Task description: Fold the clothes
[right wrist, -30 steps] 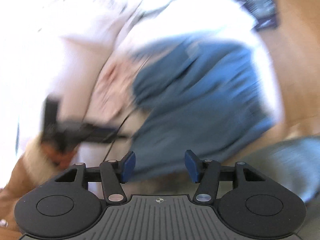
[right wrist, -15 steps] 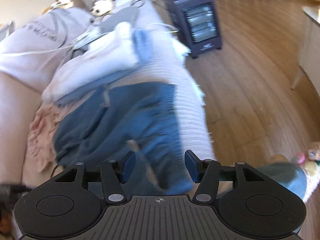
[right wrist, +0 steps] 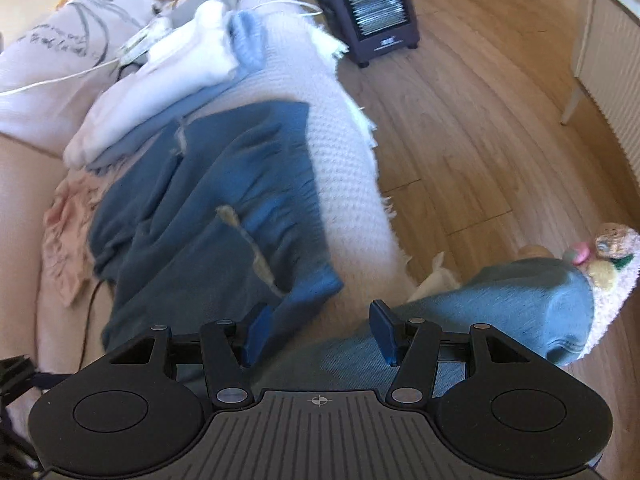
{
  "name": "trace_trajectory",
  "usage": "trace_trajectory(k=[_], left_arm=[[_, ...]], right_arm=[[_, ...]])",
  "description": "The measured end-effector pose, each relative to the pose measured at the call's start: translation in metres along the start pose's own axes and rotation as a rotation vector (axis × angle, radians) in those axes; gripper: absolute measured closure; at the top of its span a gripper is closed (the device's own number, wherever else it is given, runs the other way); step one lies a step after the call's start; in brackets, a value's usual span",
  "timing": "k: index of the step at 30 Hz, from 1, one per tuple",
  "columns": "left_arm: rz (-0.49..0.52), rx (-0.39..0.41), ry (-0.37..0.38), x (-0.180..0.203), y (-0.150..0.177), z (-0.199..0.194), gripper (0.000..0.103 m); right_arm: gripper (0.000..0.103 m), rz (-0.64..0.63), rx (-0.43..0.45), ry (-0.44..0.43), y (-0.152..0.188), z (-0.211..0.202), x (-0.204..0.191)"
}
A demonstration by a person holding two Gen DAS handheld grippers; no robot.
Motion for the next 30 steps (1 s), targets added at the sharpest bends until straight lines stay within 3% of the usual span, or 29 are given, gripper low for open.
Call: trace_trajectory(k=[3,5,7,15,17,18,20,21,23,26,30], left_arm=[[0.035,0.042,-0.035,0.009,-0.004,0.001,0.024],[0.051,0.074,-0.052,0.015,-0.006,-0.001,0.041],[0.065,0.075,-0.064,0.02,-0.008,0.001,0.051],[0.132,0.027,-0.093,0.028,-0.005,0.031,0.051],[0.121,0.027,-0.08,0.026,-0.006,0.036,0.051],[0.115,0.027,-0.074,0.025,-0.006,0.038,0.051],[0.108,0.028,-0.075,0.023,-0.006,0.041,0.058],[0.104,0.028,-0.076,0.021,-0.006,0.043,0.067],[0.078,0.029,-0.069,0.017,-0.007,0.043,0.084],[0.007,0.024,-0.038,0.002,-0.009,0.033,0.093],[-0.045,0.068,-0.005,-0.021,-0.02,0.007,0.095]], right_arm=[[0.048,0.052,-0.002,-0.034,0.002,0.004,-0.001],[0.048,0.112,0.003,-0.064,-0.001,0.01,0.001],[0.048,0.161,-0.005,-0.084,-0.004,0.018,0.001],[0.049,0.221,-0.062,-0.092,-0.008,0.05,-0.001],[0.058,0.208,-0.07,-0.072,-0.007,0.053,-0.003],[0.068,0.205,-0.073,-0.071,-0.006,0.053,-0.004],[0.079,0.197,-0.08,-0.075,-0.004,0.053,-0.004],[0.085,0.197,-0.079,-0.075,-0.004,0.053,-0.004],[0.089,0.194,-0.069,-0.078,-0.004,0.05,-0.004],[0.096,0.186,-0.043,-0.087,-0.004,0.043,-0.006],[0.098,0.152,-0.007,-0.132,-0.008,0.026,-0.019]])
Point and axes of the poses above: each gripper's, at about its wrist camera, not at the fingertips, and z roughly the way its jaws point, x to its right, y to its underside, the point moved 4 cm from there along z, roughly the way its jaws point, and after that the axes turned 13 degrees about -y, right-handed, at the moved point
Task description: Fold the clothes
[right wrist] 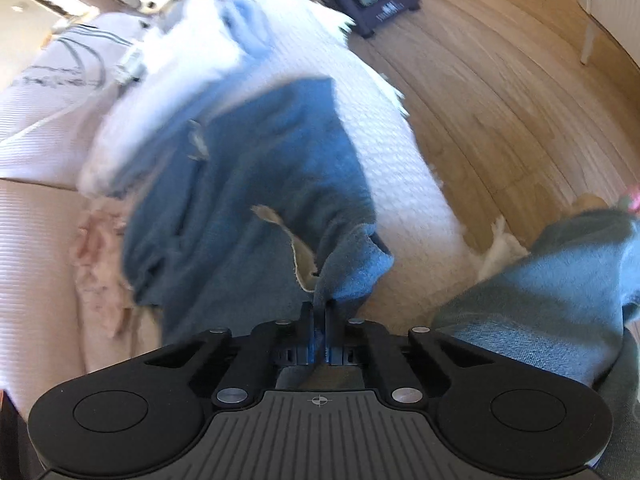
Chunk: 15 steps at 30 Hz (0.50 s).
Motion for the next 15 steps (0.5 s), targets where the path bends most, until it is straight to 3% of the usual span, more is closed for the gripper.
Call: trace_trajectory(k=[3,10,15], left_arm=[[-0.052,0.03,0.038,-0.018,-0.017,-0.018,0.095],[-0.125,0.155,-0.031,-0.071,-0.068,-0.026,0.095],[-0.146,0.121,-0.068,-0.103,-0.103,-0.001,0.095]], right_arm=[[0.098,-0.034,0.032,-0.058,-0.011,-0.015,-0.02],[0.102,-0.071,0.14,-0.151,-0.063,-0.025,-0.055],[0.099,-0.15,0.167,-0.11,-0.094,-0.016,-0.06]])
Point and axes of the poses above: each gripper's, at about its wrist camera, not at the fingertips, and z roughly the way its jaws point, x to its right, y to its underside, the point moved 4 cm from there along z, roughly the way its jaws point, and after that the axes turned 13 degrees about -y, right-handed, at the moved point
